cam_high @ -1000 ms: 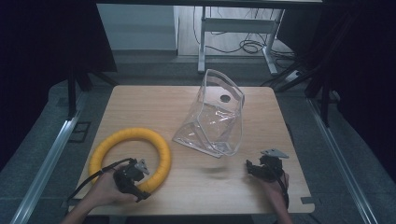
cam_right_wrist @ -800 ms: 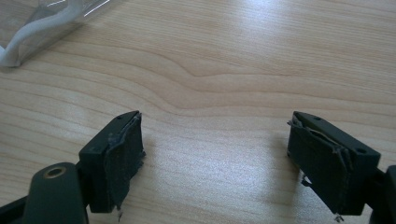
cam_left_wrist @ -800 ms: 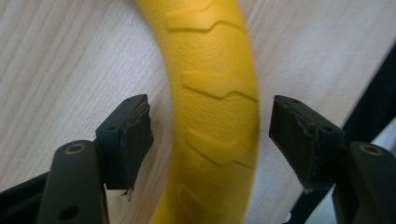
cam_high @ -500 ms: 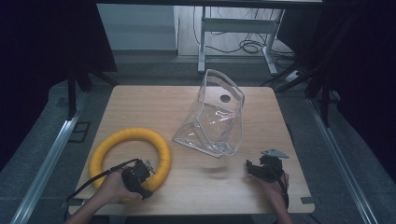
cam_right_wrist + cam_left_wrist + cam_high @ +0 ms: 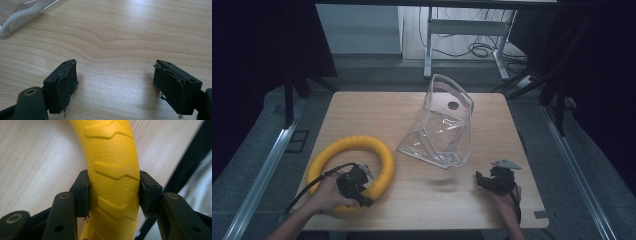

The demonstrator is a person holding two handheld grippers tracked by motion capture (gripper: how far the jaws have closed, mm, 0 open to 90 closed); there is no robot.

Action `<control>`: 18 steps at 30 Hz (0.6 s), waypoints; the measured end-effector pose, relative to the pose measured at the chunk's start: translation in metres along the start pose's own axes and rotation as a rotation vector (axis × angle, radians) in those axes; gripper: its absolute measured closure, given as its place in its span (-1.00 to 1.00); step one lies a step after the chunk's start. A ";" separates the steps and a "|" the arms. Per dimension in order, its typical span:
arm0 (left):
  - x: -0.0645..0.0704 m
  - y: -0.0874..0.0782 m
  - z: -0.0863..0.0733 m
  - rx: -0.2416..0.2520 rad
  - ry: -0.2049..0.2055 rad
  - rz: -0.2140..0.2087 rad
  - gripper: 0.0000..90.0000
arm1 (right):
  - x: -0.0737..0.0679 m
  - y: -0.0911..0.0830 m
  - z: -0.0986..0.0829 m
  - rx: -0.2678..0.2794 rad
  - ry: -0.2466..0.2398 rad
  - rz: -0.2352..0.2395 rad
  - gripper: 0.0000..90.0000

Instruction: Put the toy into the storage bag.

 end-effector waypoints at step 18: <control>-0.032 -0.097 0.014 0.425 -0.149 -0.238 0.13 | 0.001 0.000 0.000 0.001 0.011 -0.007 -0.55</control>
Point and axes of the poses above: each handheld gripper's, and its own axes: y roughly forward along the jaws, z roughly out of its top, x roughly to its right, the point moved 8 cm from there along y, roughly forward along the jaws, and after that the axes turned 3 degrees about -y, right-handed, at the moved point
